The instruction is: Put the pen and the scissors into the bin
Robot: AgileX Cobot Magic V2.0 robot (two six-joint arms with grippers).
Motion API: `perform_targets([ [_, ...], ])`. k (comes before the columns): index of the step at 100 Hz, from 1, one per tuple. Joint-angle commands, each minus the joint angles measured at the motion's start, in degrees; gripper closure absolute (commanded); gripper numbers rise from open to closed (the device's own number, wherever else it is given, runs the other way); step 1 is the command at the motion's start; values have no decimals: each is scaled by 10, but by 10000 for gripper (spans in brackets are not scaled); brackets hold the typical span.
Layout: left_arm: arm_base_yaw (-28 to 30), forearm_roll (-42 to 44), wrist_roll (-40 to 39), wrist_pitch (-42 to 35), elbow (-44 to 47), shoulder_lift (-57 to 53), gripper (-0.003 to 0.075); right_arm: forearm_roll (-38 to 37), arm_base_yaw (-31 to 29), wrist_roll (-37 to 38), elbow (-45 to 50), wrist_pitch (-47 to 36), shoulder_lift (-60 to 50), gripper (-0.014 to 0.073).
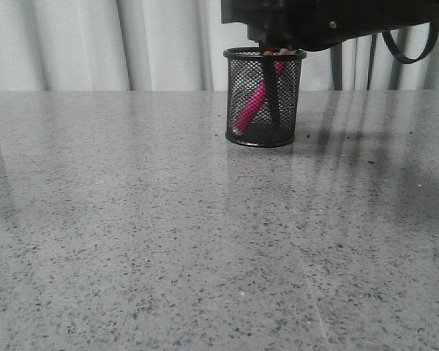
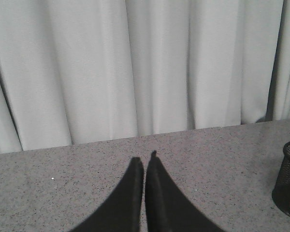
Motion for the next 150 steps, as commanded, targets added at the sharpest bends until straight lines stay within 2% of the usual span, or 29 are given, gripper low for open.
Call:
perform_targets([
  [1,1,-12,-6,-15,-16,-1,739,-9,0,-1,-13,-43,-22,507],
  [11,1,-12,-6,-15,-16,-1,739,-9,0,-1,-13,-44,-22,356],
  [18,1,-12,-6,-15,-16,-1,739,-9,0,-1,-13,-50,-22,309],
  [56,1,-12,-6,-15,-16,-1,739,-9,0,-1,-13,-89,-49,312],
  [68,1,-12,-6,-15,-16,-1,739,-9,0,-26,-13,-94,-94,398],
  [86,1,-11,-5,-15,-16,-1,739,-9,-3,-115,-13,-59,-181,670],
  [102,1,-11,-5,-13,-16,-1,739,-9,-29,-118,-5,20,-266,670],
  [114,1,0,-5,-2,-11,-2,739,-9,-57,-119,39,27,-331,670],
  [130,1,-11,-5,-10,37,-30,739,-9,-108,-129,138,86,-432,670],
  [150,1,-50,5,-92,142,-142,739,-9,-142,-133,297,85,-590,670],
])
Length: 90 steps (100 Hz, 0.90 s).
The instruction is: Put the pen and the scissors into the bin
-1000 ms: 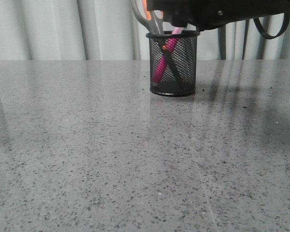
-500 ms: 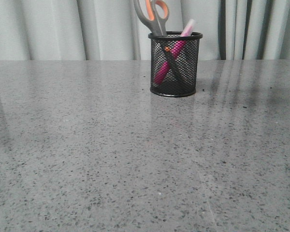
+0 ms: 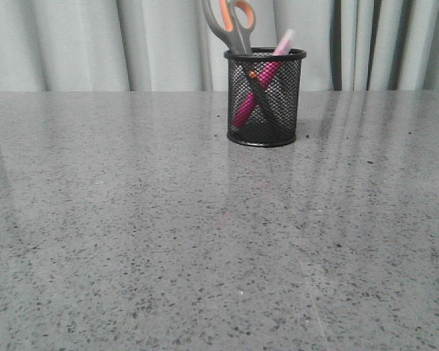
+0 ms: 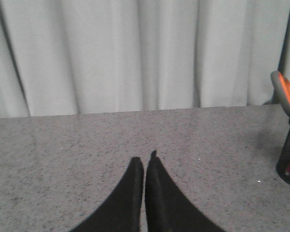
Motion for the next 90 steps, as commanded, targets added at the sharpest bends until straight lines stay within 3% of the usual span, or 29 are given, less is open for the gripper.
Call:
perform_targets([
  [1,1,-22,1,-50,26,-54,739,-9,-13,-7,45,-34,-64,670],
  [23,1,-29,1,-65,117,-202,739,-9,-15,-7,166,-34,-215,670],
  [37,1,-34,1,-65,152,-259,739,-8,-15,-7,187,-35,-268,670],
  [90,1,-74,1,-60,163,-275,739,-8,-15,-7,188,-26,-280,670],
])
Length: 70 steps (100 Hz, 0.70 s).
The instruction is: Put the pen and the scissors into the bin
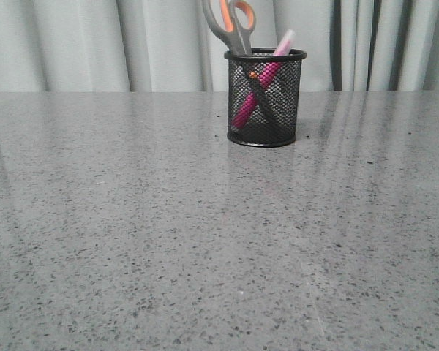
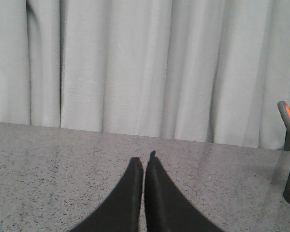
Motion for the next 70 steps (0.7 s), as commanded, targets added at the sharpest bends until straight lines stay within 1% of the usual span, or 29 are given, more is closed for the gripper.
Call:
perform_targets([
  [1,1,-9,-1,-10,-15,6,739,-8,-4,-4,-14,-38,5,670],
  [55,1,-6,-1,-12,-14,6,739,-8,-4,-4,-14,-38,5,670],
  [59,1,25,-5,-16,-14,6,739,-8,-4,-4,-14,-38,5,670],
  [62,1,60,-23,-17,-14,6,739,-8,-4,-4,-14,-38,5,670],
  [66,1,123,-82,-29,-14,6,739,-8,-4,-4,-14,-38,5,670],
  [67,1,149,-109,-31,-14,6,739,-8,-4,-4,-14,-38,5,670],
  [69,1,179,-138,-37,-14,6,739,-8,-4,-4,-14,-38,5,670],
  [70,1,214,-169,-39,-14,6,739,-8,-4,-4,-14,-38,5,670],
])
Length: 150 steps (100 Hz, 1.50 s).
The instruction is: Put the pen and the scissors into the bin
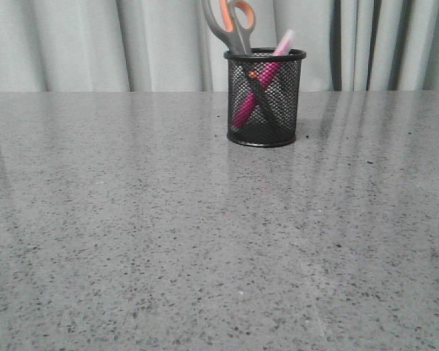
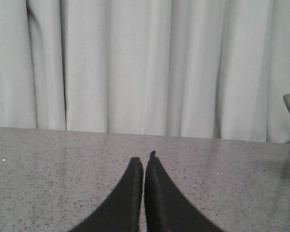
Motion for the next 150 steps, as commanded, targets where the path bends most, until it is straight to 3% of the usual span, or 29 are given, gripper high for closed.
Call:
perform_targets([
  [1,1,145,-138,-37,-13,6,739,-8,-4,-4,-14,-38,5,670],
  [11,1,460,-412,-59,-6,6,739,-8,-4,-4,-14,-38,5,670],
  [16,1,561,-507,-60,2,6,739,-8,-4,-4,-14,-38,5,670],
  [21,1,598,-548,-60,12,6,739,-8,-4,-4,-14,-38,5,670],
  [54,1,664,-625,-78,113,-52,739,-8,-4,-4,-14,-38,6,670],
  [150,1,658,-626,-63,112,-52,739,-8,-4,-4,-14,-37,6,670],
])
